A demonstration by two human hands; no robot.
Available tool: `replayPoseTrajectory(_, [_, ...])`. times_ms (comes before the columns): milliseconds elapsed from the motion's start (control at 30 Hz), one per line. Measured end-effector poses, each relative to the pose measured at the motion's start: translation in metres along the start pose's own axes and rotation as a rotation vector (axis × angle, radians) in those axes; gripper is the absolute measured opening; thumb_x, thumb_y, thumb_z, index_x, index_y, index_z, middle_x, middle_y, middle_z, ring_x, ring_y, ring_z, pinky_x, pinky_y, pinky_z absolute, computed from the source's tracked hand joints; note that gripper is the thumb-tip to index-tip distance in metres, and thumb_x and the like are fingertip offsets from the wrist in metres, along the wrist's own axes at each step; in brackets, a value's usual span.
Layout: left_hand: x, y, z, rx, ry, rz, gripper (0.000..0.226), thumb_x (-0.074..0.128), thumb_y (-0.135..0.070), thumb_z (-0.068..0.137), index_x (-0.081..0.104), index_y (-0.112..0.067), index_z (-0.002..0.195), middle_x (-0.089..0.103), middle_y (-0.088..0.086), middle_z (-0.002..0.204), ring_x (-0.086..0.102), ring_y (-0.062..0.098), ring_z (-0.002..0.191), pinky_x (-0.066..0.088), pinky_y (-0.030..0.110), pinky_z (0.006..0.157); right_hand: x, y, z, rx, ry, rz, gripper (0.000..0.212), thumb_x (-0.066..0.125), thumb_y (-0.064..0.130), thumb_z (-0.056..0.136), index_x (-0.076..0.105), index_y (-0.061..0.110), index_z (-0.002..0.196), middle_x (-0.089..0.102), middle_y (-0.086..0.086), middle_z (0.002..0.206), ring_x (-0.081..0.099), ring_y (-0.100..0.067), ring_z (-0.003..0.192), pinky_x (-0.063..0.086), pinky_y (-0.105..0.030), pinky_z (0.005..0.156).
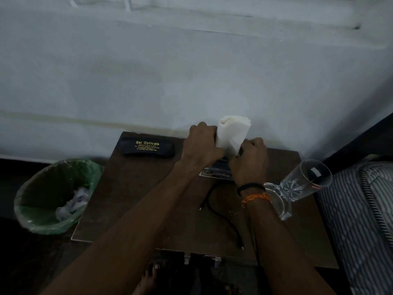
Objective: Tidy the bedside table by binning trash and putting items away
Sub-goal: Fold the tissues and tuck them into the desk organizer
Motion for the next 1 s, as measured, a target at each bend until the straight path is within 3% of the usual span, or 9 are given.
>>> replayPoseTrajectory(67, [0.000,0.001,0.002,0.015,-0.005,-0.018,0.024,0.068,-0.042,0.058,0.051,-0.026,0.066,0.057,0.006,0.074,0.059,0.030,0.077,0.055,0.043,0.058,-0.003,-0.003,0.003,0.039,0.009,0.078,0.012,0.073,0.018,0.070,0.063,0.012,0.069,0.059,-0.011,0.085,0.048,-0.020,0.077,0.032,-0.021,0.060])
replayPoseTrajectory(133, [-0.001,0.000,0.003,0.018,0.006,-0.011,0.025,0.067,-0.039,0.059,0.046,-0.028,0.058,0.052,0.004,0.068,0.059,0.030,0.075,0.055,0.043,0.056,-0.011,-0.006,0.007,0.060,-0.014,0.143,0.022,0.073,0.028,0.071,0.055,0.018,0.062,0.059,-0.007,0.075,0.045,-0.014,0.071,0.024,-0.016,0.052])
replayPoseTrajectory(267, [-0.003,-0.002,0.006,0.000,0.019,0.030,0.026,0.076,-0.032,0.065,0.056,-0.015,0.066,0.047,0.003,0.079,0.056,0.028,0.086,0.053,0.039,0.061,-0.020,-0.003,0.009,0.030,-0.016,0.277,0.017,0.073,0.026,0.077,0.064,0.012,0.075,0.065,-0.003,0.072,0.056,-0.017,0.068,0.040,-0.023,0.056])
replayPoseTrajectory(400, [0.004,-0.002,0.008,0.033,0.042,0.108,0.033,0.076,-0.032,0.072,0.066,-0.004,0.088,0.053,0.011,0.095,0.052,0.028,0.097,0.047,0.037,0.067,-0.014,-0.007,0.009,-0.011,-0.005,0.226,0.019,0.072,0.021,0.078,0.063,0.007,0.069,0.065,-0.008,0.066,0.060,-0.024,0.065,0.044,-0.032,0.059])
replayPoseTrajectory(567, [0.003,-0.001,0.004,0.044,0.055,0.052,0.031,0.077,-0.037,0.068,0.068,-0.010,0.080,0.060,0.007,0.081,0.061,0.028,0.083,0.056,0.041,0.065,-0.011,-0.008,0.011,-0.023,0.025,0.189,0.025,0.069,0.031,0.076,0.062,0.008,0.069,0.061,-0.007,0.070,0.054,-0.021,0.068,0.031,-0.025,0.056])
replayPoseTrajectory(633, [-0.003,0.003,0.003,0.036,0.024,0.003,0.029,0.080,-0.039,0.063,0.066,-0.017,0.077,0.062,0.000,0.075,0.059,0.021,0.075,0.054,0.038,0.064,-0.019,-0.007,0.011,0.003,-0.020,0.283,0.019,0.072,0.030,0.078,0.066,0.011,0.076,0.065,-0.005,0.075,0.057,-0.019,0.071,0.037,-0.024,0.060])
replayPoseTrajectory(733, [-0.015,0.001,-0.001,0.039,-0.038,-0.003,0.031,0.084,-0.034,0.063,0.061,-0.017,0.074,0.050,-0.005,0.074,0.050,0.015,0.073,0.039,0.027,0.062,-0.026,-0.006,0.010,-0.008,-0.061,0.320,0.014,0.072,0.027,0.081,0.069,0.013,0.080,0.068,-0.004,0.078,0.061,-0.019,0.074,0.047,-0.030,0.067])
replayPoseTrajectory(900, [-0.013,-0.003,-0.001,0.028,-0.039,0.053,0.029,0.083,-0.031,0.066,0.076,-0.008,0.083,0.051,-0.003,0.065,0.061,0.021,0.071,0.046,0.031,0.061,-0.019,-0.009,0.009,-0.030,-0.013,0.273,0.020,0.075,0.020,0.081,0.065,0.009,0.067,0.060,-0.001,0.067,0.055,-0.017,0.069,0.029,-0.017,0.058])
replayPoseTrajectory(1000, [-0.006,0.000,0.000,0.014,-0.023,0.071,0.029,0.082,-0.031,0.067,0.076,-0.007,0.083,0.058,0.004,0.069,0.065,0.026,0.075,0.051,0.033,0.063,-0.015,-0.011,0.008,-0.048,0.012,0.234,0.021,0.076,0.019,0.080,0.066,0.006,0.066,0.059,-0.003,0.066,0.053,-0.018,0.069,0.025,-0.020,0.060])
Point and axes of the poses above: each hand's wrist, its own z-axis towards the middle knuckle, its own x-axis out of the palm, y = z × x, the point moved 7 cm from there along z, towards the middle knuckle
